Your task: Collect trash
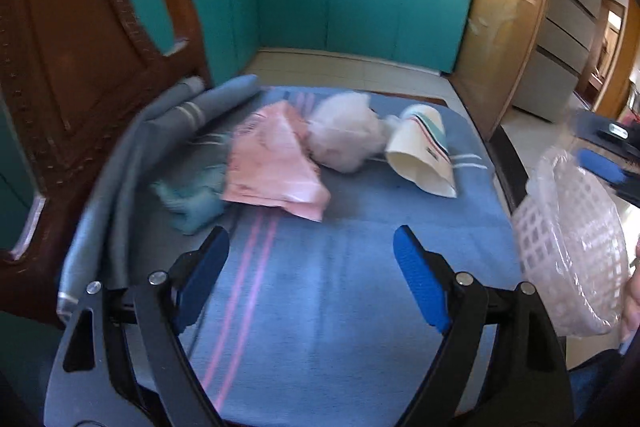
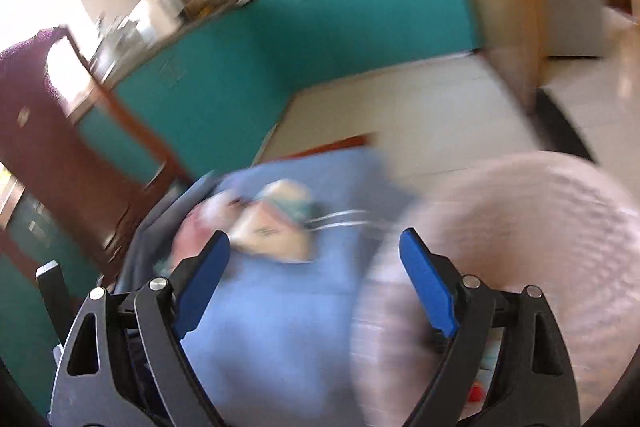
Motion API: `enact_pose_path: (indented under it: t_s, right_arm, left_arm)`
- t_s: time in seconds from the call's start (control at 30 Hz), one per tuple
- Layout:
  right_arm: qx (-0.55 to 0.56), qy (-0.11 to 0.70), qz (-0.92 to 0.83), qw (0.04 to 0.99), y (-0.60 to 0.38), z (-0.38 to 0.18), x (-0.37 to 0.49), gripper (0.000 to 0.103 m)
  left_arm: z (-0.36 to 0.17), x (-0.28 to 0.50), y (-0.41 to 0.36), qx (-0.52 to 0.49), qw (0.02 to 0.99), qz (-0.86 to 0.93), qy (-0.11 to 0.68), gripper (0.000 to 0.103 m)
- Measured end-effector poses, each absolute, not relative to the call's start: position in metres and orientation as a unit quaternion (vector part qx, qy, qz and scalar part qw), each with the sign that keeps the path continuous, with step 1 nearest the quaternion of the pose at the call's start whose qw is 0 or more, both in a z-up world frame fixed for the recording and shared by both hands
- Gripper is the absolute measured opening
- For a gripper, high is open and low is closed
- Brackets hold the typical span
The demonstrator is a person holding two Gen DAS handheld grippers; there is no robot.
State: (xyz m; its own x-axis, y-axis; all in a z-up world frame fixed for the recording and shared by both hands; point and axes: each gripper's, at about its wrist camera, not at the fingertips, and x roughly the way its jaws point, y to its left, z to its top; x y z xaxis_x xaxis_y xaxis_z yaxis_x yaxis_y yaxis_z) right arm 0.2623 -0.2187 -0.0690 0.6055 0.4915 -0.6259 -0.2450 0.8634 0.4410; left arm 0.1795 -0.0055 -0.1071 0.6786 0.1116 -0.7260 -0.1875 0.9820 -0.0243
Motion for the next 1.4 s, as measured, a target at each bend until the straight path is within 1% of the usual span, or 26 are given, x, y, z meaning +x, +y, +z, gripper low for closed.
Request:
enact_pose_path:
  t_s: [0.07, 0.2, 0.43, 0.47, 0.5, 0.53, 0.57, 0.63, 0.83, 1.0, 1.03, 1.07, 1.1, 1.13, 1.17, 1.23, 1.4]
  right_arm:
    - [0.144, 0.415, 0.237, 0.866, -0.180, -0.074, 0.287, 0.085]
    - [0.119, 0.449, 0.207, 0.861, -0.131, -0.101, 0.338, 0.085]
    - [0.116, 0.486, 0.156, 0.852, -0.116, -0.142, 0.383, 0.085]
    - [0.114, 0.492, 0.154, 0.849, -0.115, -0.147, 0.385, 0.083]
    - [0.113, 0.498, 0.153, 0.846, -0.114, -0.152, 0.385, 0.078]
    - [0.109, 0.506, 0.157, 0.841, -0.111, -0.158, 0.383, 0.075]
    - [0.096, 0.517, 0.164, 0.834, -0.106, -0.163, 0.381, 0.074]
    - [0.053, 0.514, 0.173, 0.838, -0.098, -0.164, 0.369, 0.074]
    - [0.007, 0.526, 0.212, 0.824, -0.094, -0.163, 0.324, 0.074]
    - [-0.027, 0.525, 0.251, 0.813, -0.096, -0.160, 0.289, 0.074]
    - [-0.031, 0.526, 0.256, 0.811, -0.096, -0.160, 0.284, 0.074]
    - [-0.034, 0.525, 0.259, 0.810, -0.097, -0.161, 0.280, 0.074]
    - [-0.037, 0.524, 0.259, 0.811, -0.097, -0.161, 0.277, 0.074]
    - [-0.041, 0.522, 0.258, 0.812, -0.098, -0.161, 0.274, 0.074]
    - [-0.047, 0.520, 0.259, 0.813, -0.098, -0.161, 0.271, 0.074]
    - [-0.055, 0.517, 0.261, 0.813, -0.098, -0.159, 0.268, 0.074]
    - [-0.063, 0.509, 0.262, 0.817, -0.098, -0.154, 0.265, 0.074]
  left_arm:
    - [-0.100, 0.177, -0.004, -0.043, 0.918, 0.085, 0.385, 0.085]
    - [-0.094, 0.171, 0.003, -0.029, 0.921, 0.090, 0.378, 0.086]
    - [-0.100, 0.175, 0.020, -0.033, 0.917, 0.101, 0.384, 0.086]
    - [-0.101, 0.176, 0.022, -0.034, 0.916, 0.102, 0.385, 0.086]
    - [-0.103, 0.178, 0.024, -0.036, 0.915, 0.102, 0.388, 0.086]
    - [-0.104, 0.180, 0.026, -0.039, 0.915, 0.101, 0.390, 0.086]
    - [-0.106, 0.183, 0.029, -0.042, 0.914, 0.100, 0.391, 0.086]
    - [-0.108, 0.190, 0.037, -0.051, 0.914, 0.102, 0.391, 0.086]
    - [-0.115, 0.228, 0.057, -0.073, 0.907, 0.099, 0.402, 0.087]
    - [-0.125, 0.272, 0.052, -0.046, 0.904, 0.078, 0.418, 0.088]
    - [-0.129, 0.281, 0.050, -0.034, 0.902, 0.081, 0.422, 0.085]
    - [-0.132, 0.286, 0.048, -0.027, 0.900, 0.079, 0.428, 0.077]
    - [-0.137, 0.291, 0.047, -0.024, 0.894, 0.072, 0.442, 0.050]
    - [-0.141, 0.293, 0.047, -0.022, 0.888, 0.072, 0.454, 0.044]
    - [-0.143, 0.291, 0.046, -0.023, 0.886, 0.073, 0.457, 0.042]
    - [-0.145, 0.284, 0.044, -0.019, 0.888, 0.070, 0.455, 0.031]
    - [-0.135, 0.240, 0.039, -0.025, 0.893, 0.059, 0.446, 0.023]
